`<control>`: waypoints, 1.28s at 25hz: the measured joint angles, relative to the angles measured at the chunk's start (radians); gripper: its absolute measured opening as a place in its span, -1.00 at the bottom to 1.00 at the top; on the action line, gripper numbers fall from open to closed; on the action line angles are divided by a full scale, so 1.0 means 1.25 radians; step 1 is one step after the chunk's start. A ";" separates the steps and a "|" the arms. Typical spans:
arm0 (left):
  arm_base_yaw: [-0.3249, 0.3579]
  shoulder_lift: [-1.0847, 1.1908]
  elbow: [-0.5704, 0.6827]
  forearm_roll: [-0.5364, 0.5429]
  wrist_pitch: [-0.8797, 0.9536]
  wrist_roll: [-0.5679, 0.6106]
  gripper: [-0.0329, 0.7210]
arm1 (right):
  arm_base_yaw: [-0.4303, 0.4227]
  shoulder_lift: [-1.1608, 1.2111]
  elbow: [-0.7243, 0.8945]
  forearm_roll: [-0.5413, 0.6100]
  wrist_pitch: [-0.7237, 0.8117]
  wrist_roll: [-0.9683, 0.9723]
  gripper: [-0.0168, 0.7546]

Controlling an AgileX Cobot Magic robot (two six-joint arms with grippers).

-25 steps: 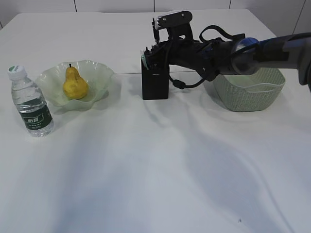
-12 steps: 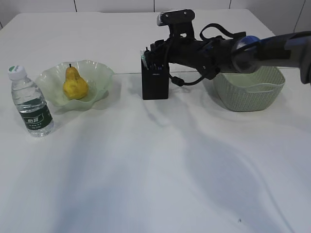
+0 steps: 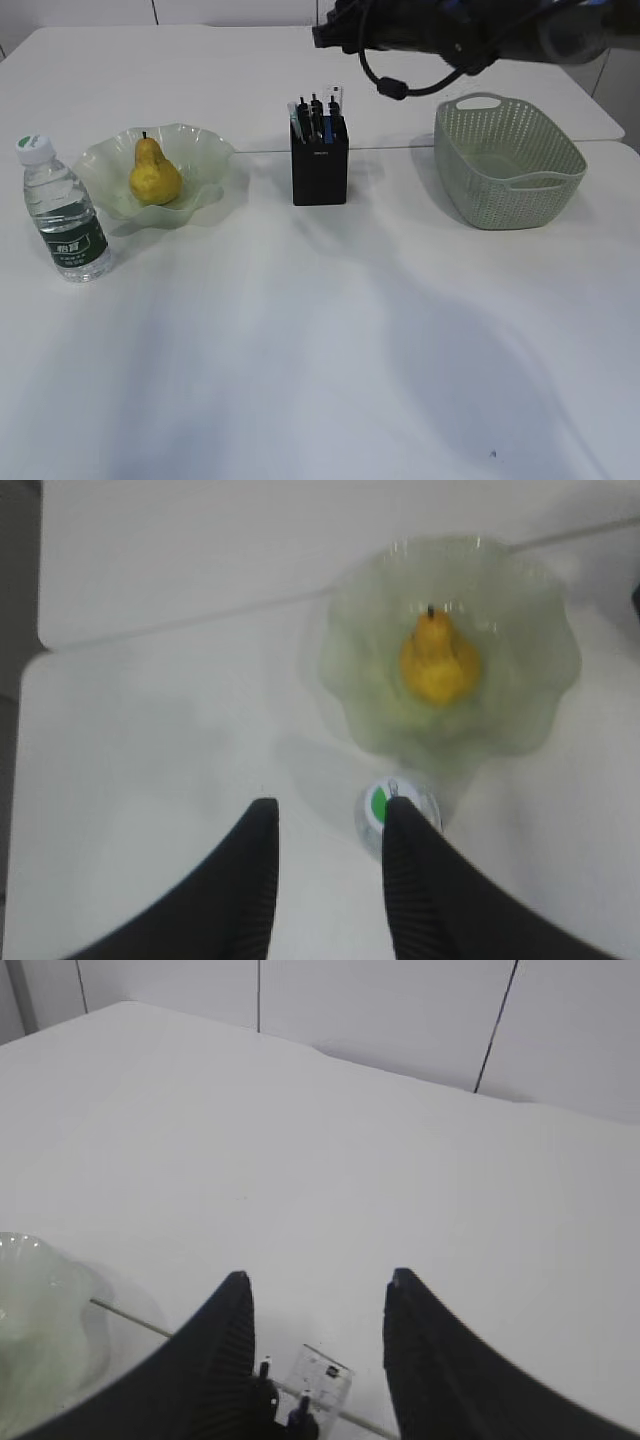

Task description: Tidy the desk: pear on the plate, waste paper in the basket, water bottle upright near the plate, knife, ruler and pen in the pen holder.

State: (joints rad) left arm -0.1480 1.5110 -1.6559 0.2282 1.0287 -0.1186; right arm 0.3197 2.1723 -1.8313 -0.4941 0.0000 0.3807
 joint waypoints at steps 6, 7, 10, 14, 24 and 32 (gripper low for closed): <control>0.000 -0.146 0.000 0.048 -0.076 0.000 -0.28 | 0.000 -0.126 0.002 -0.052 0.103 0.000 -0.04; 0.000 -0.172 0.000 0.054 -0.076 0.000 -0.28 | 0.000 -0.154 0.002 -0.054 0.119 0.000 -0.04; 0.000 -0.254 0.000 0.074 -0.054 0.000 -0.29 | 0.000 -0.236 0.007 -0.057 0.185 0.000 -0.04; 0.000 -0.373 0.000 0.082 0.015 0.015 -0.29 | 0.000 -0.363 0.060 -0.058 0.236 -0.011 -0.04; 0.000 -0.777 0.147 0.061 0.114 0.095 -0.29 | 0.111 -0.758 0.332 -0.059 0.317 -0.060 -0.04; 0.000 -0.977 0.200 -0.050 0.197 0.183 -0.28 | 0.129 -1.135 0.641 0.019 0.350 -0.063 -0.04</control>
State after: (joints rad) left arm -0.1480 0.2897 -1.4065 0.1661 1.2749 0.1100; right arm 0.4815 0.7537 -1.0294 -0.4704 0.4374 0.3017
